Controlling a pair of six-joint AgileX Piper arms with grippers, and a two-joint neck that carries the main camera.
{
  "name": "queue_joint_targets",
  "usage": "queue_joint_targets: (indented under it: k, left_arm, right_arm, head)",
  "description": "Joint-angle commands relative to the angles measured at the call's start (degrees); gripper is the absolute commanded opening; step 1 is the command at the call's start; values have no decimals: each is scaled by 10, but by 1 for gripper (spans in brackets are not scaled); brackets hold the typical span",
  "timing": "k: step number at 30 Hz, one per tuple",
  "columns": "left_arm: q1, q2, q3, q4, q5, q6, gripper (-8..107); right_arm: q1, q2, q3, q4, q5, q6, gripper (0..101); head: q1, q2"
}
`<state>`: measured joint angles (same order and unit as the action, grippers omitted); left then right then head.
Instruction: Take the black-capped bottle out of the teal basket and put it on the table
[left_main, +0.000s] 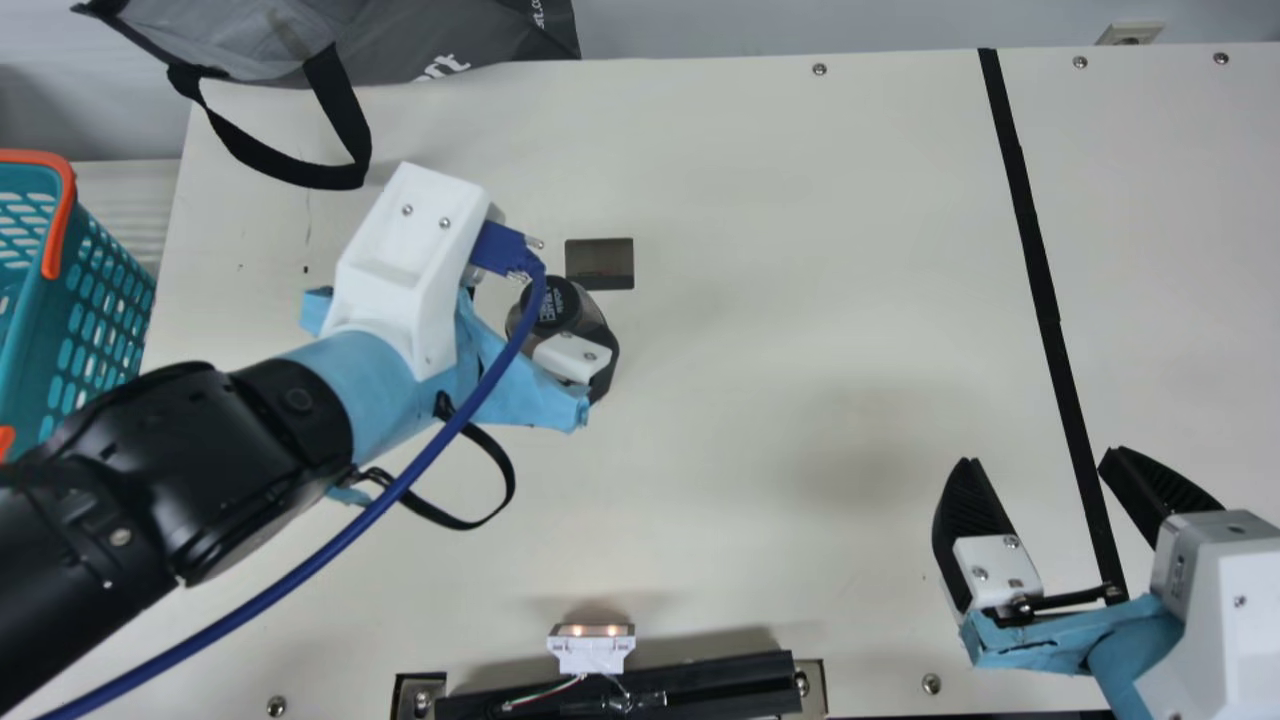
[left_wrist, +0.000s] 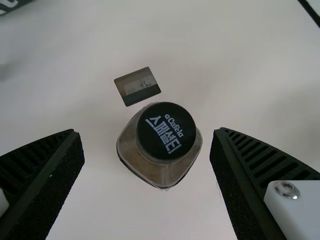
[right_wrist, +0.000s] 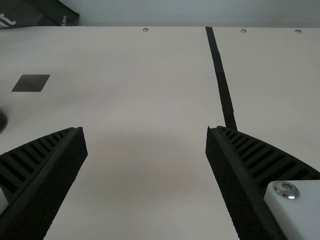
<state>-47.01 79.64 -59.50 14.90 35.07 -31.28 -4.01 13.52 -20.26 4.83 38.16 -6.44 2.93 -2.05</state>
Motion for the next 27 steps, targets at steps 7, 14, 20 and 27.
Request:
queue_joint_targets:
  k: [7, 14, 20, 27]
  left_arm:
    - [8, -19, -17, 11, 12, 1, 107]
    - [20, -41, -31, 23, 19, 2, 107]
    - [33, -62, -41, 37, 23, 2, 107]
    - [52, -90, -44, 54, 23, -2, 107]
  right_arm:
    - [0, 0, 0, 1, 0, 0, 91]
    - [0, 0, 0, 1, -1, 0, 91]
    - [0, 0, 0, 1, -1, 0, 91]
    - [0, 0, 0, 1, -1, 0, 91]
  head:
    - [-2, 5]
    - [-2, 5]
    - [-2, 5]
    - [-2, 5]
